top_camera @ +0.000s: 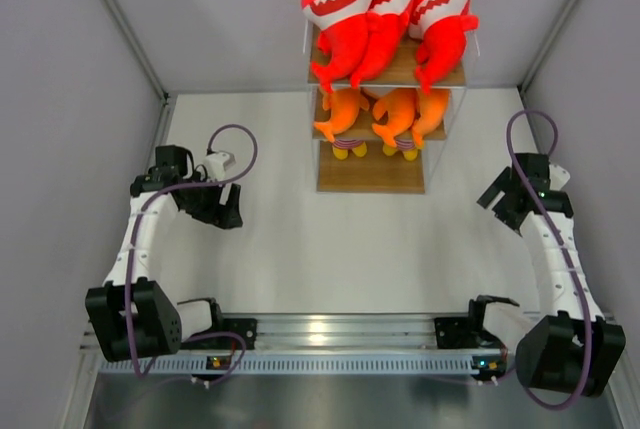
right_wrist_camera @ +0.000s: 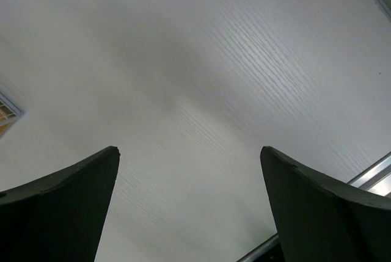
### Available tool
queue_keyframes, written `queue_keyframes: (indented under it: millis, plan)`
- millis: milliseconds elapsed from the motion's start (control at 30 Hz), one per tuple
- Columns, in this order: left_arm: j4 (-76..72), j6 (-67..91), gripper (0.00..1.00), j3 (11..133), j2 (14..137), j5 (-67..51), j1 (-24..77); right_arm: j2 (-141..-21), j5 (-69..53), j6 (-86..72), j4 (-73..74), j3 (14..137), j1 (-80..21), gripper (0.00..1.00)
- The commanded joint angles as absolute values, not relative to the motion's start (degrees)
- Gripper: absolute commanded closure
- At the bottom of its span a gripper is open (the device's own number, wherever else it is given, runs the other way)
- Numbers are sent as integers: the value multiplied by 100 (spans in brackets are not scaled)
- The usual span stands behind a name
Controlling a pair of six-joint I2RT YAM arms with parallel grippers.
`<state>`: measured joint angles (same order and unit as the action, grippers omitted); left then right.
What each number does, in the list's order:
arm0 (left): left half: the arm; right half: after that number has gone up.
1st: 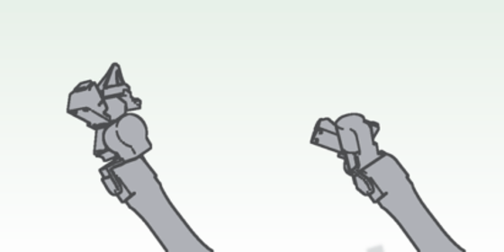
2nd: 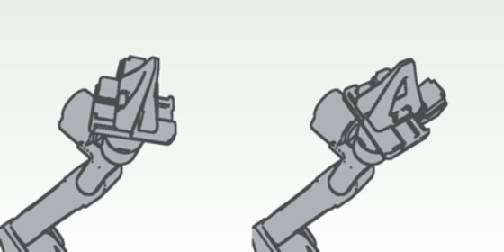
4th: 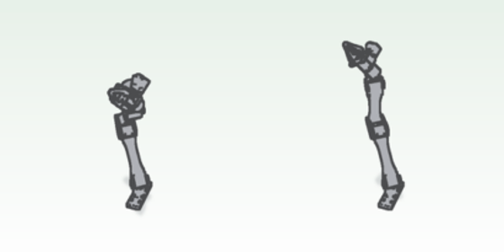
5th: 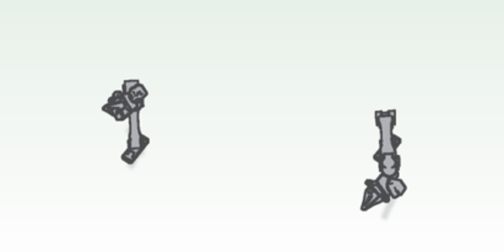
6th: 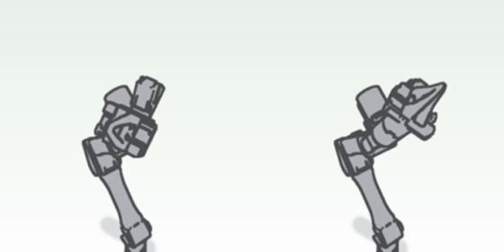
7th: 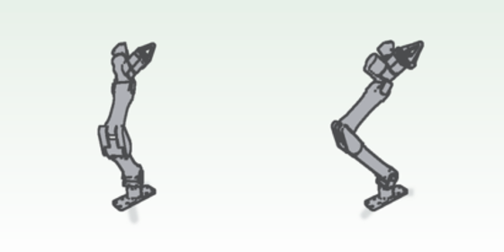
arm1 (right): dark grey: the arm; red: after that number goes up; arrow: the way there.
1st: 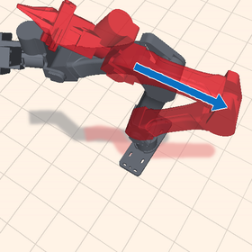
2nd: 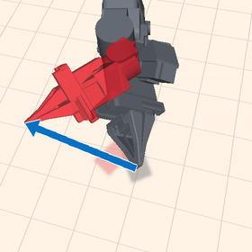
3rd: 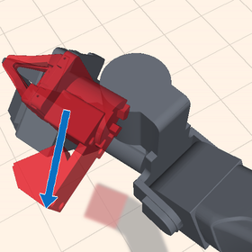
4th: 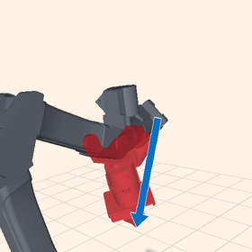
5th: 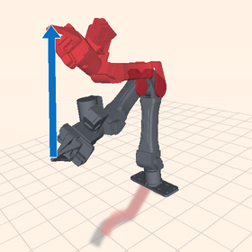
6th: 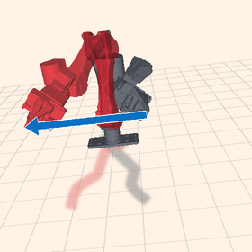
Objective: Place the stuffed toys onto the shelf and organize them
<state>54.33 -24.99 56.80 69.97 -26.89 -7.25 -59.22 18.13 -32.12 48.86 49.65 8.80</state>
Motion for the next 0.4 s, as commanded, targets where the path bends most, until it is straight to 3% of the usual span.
queue_keyframes:
  millis: [0,367]
  plan:
    - [5124,-2391,14,5643,6961,-2654,-747,-5810,1618,-3199,4492,5142,923,1]
    - [5063,-2382,14,5590,7014,-2646,-747,-5432,1301,-3155,4034,4852,923,1]
